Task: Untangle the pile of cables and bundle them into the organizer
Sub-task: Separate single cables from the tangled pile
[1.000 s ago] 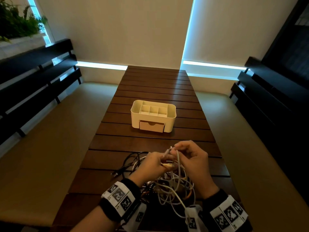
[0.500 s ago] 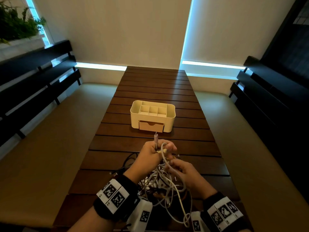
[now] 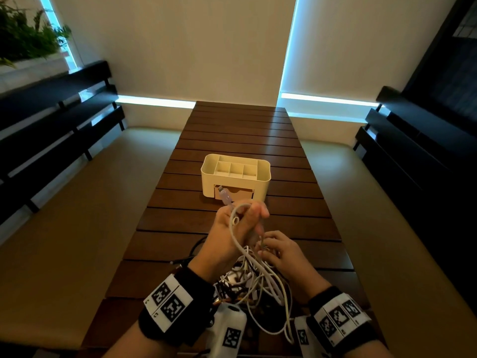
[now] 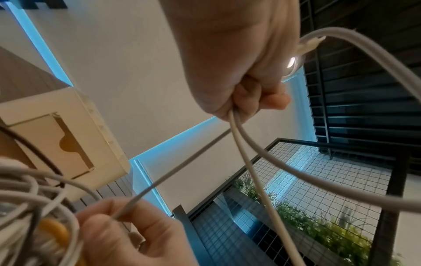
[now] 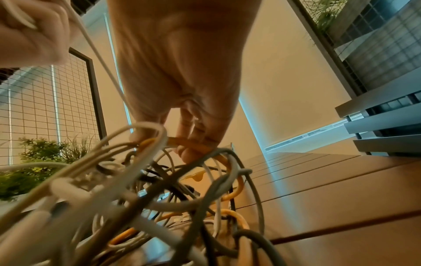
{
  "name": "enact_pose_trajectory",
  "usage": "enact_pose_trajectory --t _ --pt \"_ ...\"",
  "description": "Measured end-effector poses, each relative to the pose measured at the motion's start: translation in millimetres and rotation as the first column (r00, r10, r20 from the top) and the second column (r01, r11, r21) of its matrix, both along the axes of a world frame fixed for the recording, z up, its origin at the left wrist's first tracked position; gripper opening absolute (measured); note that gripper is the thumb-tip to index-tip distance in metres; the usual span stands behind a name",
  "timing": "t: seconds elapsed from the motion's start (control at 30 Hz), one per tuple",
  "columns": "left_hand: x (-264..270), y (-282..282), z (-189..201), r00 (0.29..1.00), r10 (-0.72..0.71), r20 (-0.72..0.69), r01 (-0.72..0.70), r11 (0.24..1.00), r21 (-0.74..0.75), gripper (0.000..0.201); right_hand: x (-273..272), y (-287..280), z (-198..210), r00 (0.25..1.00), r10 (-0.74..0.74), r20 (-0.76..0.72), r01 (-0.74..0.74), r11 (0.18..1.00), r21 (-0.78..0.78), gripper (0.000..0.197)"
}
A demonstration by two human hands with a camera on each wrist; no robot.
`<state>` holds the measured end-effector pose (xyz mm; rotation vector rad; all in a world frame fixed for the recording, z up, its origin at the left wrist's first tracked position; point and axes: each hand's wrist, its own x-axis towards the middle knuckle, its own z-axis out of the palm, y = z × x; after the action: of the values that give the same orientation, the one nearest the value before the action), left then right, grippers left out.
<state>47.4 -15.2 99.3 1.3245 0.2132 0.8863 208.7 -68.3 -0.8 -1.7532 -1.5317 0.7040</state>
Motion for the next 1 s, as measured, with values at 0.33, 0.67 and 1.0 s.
enact_pose_trajectory --t 0.33,0.67,1.0 --pt "11 14 -39 0.739 0.064 -0.671 -0.01 0.996 0.084 0.055 -2 -9 17 0.999 -0.044 0.016 0.039 0.971 0.238 0.014" --pt "30 9 -75 0.541 0.382 -0.749 -0.085 0.911 0.404 0.013 -7 -13 10 0.967 -0.247 0.069 0.215 0.927 0.309 0.01" --pt "6 23 -86 0.473 0.379 -0.795 -0.043 0.912 0.408 0.02 11 -21 68 0.821 -0.324 -0.47 0.53 0.739 0.417 0.014"
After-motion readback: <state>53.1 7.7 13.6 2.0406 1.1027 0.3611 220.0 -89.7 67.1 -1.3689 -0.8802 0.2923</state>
